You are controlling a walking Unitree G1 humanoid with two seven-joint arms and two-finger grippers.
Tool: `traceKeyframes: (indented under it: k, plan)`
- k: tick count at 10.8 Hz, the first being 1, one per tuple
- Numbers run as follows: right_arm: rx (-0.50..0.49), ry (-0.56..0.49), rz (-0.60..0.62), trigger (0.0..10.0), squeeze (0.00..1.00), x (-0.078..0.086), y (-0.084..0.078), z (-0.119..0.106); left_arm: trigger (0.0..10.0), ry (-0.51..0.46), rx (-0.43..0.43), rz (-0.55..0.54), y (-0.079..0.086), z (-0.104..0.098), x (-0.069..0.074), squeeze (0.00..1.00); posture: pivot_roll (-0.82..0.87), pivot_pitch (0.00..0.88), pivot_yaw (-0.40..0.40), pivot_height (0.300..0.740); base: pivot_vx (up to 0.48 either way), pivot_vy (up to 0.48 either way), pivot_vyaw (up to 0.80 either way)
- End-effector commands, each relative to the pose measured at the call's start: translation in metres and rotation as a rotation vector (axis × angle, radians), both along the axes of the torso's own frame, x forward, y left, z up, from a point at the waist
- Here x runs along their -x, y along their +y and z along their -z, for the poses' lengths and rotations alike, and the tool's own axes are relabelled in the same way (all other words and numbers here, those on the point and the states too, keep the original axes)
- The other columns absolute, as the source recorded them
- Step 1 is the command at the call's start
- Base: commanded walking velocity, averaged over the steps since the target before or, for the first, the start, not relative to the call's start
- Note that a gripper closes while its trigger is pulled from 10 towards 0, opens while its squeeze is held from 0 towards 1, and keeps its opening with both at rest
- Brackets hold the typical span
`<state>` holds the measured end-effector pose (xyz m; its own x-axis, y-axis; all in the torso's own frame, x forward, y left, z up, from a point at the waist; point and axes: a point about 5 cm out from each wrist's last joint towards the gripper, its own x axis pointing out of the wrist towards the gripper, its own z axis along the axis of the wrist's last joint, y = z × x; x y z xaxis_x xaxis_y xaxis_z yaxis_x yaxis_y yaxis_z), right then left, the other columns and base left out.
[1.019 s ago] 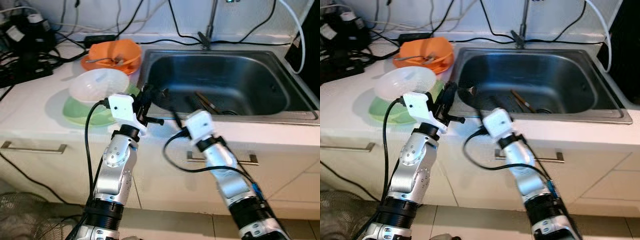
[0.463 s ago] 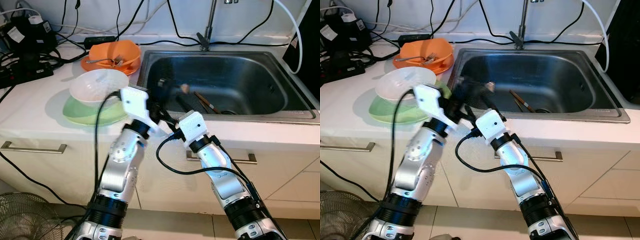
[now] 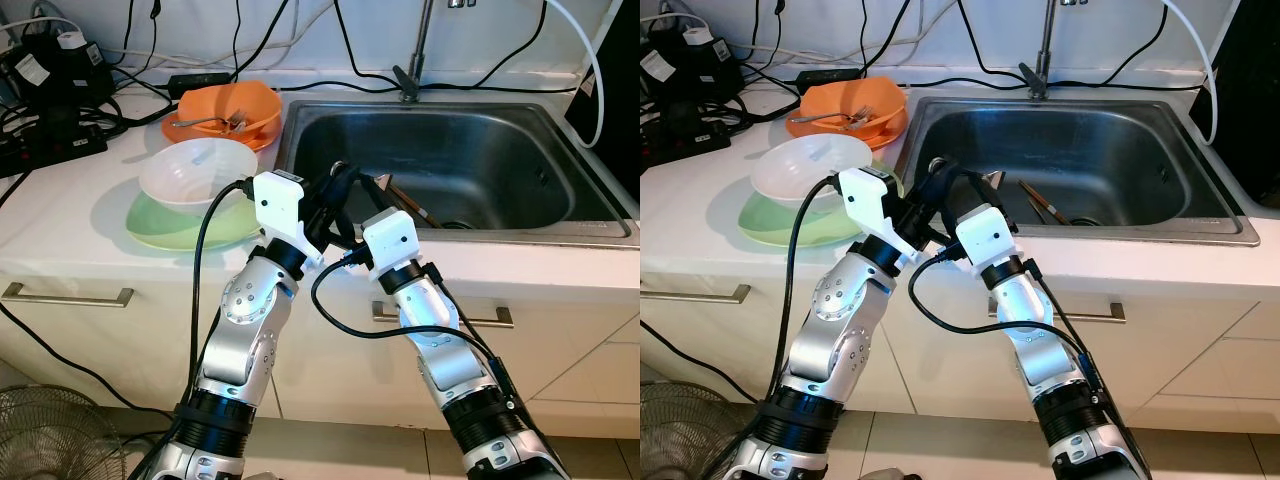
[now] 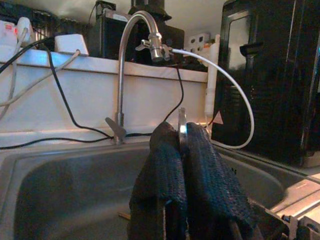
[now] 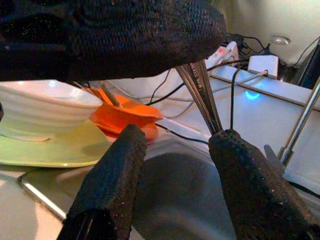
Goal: Kitchen organization
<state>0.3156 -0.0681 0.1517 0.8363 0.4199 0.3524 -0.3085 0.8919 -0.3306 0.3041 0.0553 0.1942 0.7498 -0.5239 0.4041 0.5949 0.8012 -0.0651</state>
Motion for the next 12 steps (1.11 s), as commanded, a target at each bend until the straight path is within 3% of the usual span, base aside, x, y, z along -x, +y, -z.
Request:
traceKeyframes:
  k: [1,2,3,5,6,7,8,9,10,12]
  plan:
    - [-0.037,-0.014,0.045,10.0,0.0,-0.008,-0.005,-0.011,10.0,-0.005,-0.021,0.072,-0.009,0.001,0.005,0.0,0.09,0.0,0.064,0.74,0.0,0.0,0.0]
    - [-0.039,-0.01,0.045,10.0,0.0,-0.009,-0.004,-0.011,10.0,-0.004,-0.022,0.075,-0.009,0.001,0.005,0.0,0.09,0.0,0.063,0.74,0.0,0.0,0.0]
    - [-0.034,-0.004,0.046,0.0,0.0,-0.009,-0.003,-0.009,10.0,-0.002,-0.02,0.083,-0.009,0.0,0.006,0.0,0.09,0.0,0.064,0.74,0.0,0.0,0.0]
    - [-0.017,0.021,0.073,0.0,0.0,-0.012,-0.004,-0.004,10.0,0.013,-0.016,0.112,-0.01,0.001,0.008,0.0,0.09,0.0,0.06,0.74,0.0,0.0,0.0]
    - [-0.004,0.037,0.088,3.1,0.0,-0.014,-0.005,-0.001,10.0,0.021,-0.013,0.125,-0.011,0.002,0.009,0.0,0.09,0.0,0.059,0.74,0.0,0.0,0.0]
    - [0.002,0.046,0.097,9.6,0.0,-0.014,-0.006,0.001,10.0,0.023,-0.013,0.132,-0.011,0.002,0.009,0.0,0.09,0.0,0.059,0.74,0.0,0.0,0.0]
    - [0.004,0.052,0.105,10.0,0.0,-0.015,-0.006,0.003,10.0,0.028,-0.013,0.145,-0.011,0.002,0.009,0.0,0.09,0.0,0.063,0.74,0.0,0.0,0.0]
    - [0.004,0.049,0.107,2.2,0.0,-0.015,-0.004,0.003,10.0,0.039,-0.009,0.16,-0.01,0.003,0.01,0.0,0.09,0.0,0.068,0.74,0.0,0.0,0.0]
    - [0.006,0.047,0.109,0.0,0.0,-0.015,-0.004,0.003,10.0,0.043,-0.012,0.165,-0.011,0.003,0.01,0.0,0.09,0.0,0.068,0.74,0.0,0.0,0.0]
    - [0.001,0.048,0.123,0.0,0.0,-0.016,-0.005,0.003,10.0,0.061,-0.017,0.197,-0.013,0.005,0.012,0.0,0.09,0.0,0.07,0.74,0.0,0.0,0.0]
